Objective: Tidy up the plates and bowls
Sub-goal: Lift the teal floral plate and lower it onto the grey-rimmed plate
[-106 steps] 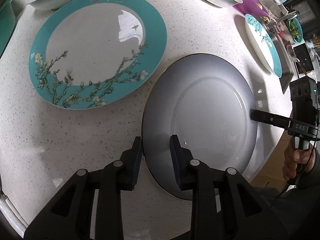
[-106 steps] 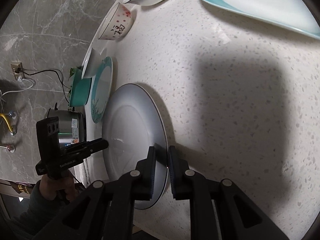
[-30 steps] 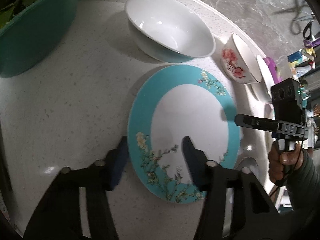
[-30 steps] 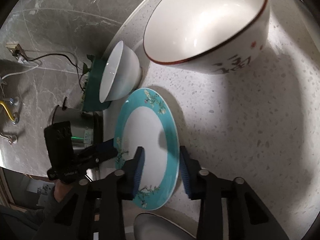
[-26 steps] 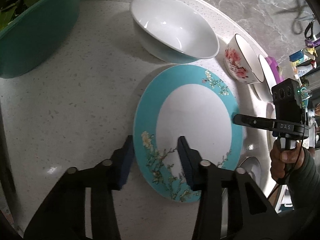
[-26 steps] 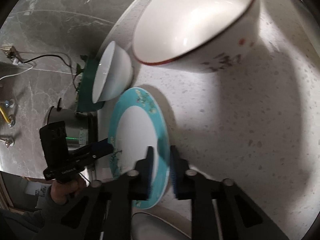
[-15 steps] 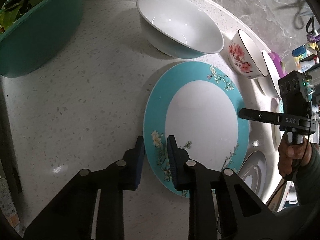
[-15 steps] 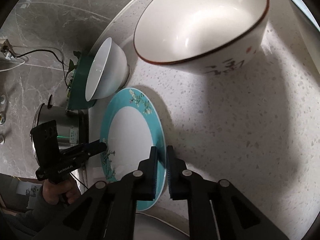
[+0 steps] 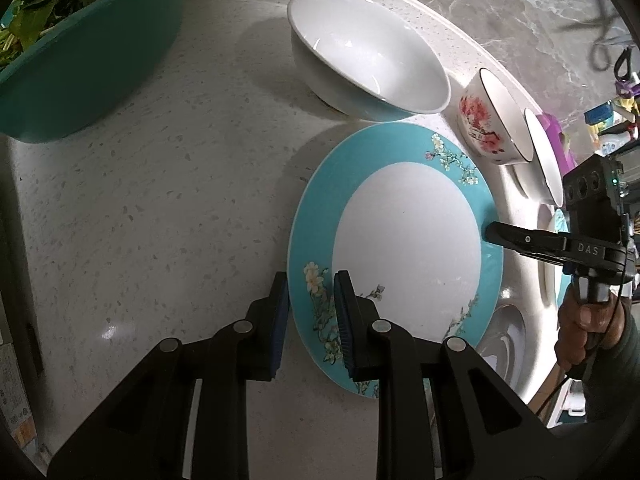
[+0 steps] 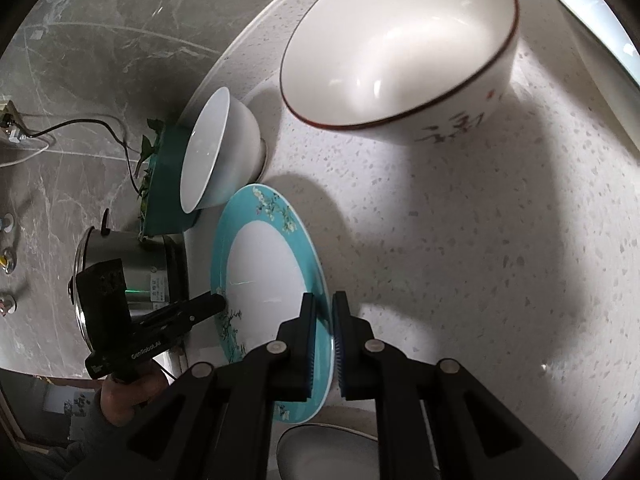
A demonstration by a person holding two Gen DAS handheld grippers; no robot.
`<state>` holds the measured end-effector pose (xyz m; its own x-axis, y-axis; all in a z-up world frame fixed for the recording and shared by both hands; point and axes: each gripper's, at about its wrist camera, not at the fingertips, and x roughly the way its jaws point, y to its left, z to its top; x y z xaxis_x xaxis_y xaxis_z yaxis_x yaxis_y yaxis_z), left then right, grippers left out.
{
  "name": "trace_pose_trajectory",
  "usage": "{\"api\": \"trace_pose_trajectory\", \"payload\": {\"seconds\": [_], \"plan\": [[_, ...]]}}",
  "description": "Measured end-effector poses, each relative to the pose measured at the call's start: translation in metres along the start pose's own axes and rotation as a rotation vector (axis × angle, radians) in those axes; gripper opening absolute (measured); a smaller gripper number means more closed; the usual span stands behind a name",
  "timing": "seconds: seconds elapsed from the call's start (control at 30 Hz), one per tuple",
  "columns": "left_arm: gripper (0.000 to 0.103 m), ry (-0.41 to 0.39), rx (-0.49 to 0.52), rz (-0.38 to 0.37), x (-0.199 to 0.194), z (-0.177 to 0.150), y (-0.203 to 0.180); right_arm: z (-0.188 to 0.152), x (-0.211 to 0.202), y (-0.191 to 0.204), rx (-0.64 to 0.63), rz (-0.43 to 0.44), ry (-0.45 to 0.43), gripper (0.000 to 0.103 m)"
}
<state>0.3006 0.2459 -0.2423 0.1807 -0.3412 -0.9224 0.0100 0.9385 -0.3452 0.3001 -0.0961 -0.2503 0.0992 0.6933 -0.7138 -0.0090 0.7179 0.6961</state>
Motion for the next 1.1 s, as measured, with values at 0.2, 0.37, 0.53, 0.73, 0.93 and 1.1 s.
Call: {"api": "trace_pose_trajectory", "payload": {"seconds": [0.2, 0.37, 0.53, 0.73, 0.93, 1.1], "plan": [[0.020, -0.006, 0.001, -0.019, -0.014, -0.006, -0.006, -0.007, -0.017, 0.006, 0.018, 0.017, -0.030, 0.011], [0.020, -0.012, 0.029, -0.038, -0.032, -0.012, -0.021, -0.017, -0.037, 0.010, 0.025, 0.016, -0.062, 0.011], [0.020, -0.018, 0.063, -0.051, -0.046, -0.022, -0.045, -0.037, -0.057, 0.011, 0.046, 0.012, -0.095, 0.011], [0.020, -0.002, 0.112, -0.067, -0.056, -0.043, -0.081, -0.072, -0.086, -0.002, 0.082, 0.010, -0.126, 0.011], [0.020, 0.040, 0.151, -0.077, -0.048, -0.076, -0.116, -0.106, -0.108, -0.026, 0.135, 0.008, -0.154, 0.011], [0.020, 0.067, 0.174, -0.066, -0.041, -0.103, -0.137, -0.132, -0.117, -0.044, 0.157, 0.005, -0.157, 0.012]]}}
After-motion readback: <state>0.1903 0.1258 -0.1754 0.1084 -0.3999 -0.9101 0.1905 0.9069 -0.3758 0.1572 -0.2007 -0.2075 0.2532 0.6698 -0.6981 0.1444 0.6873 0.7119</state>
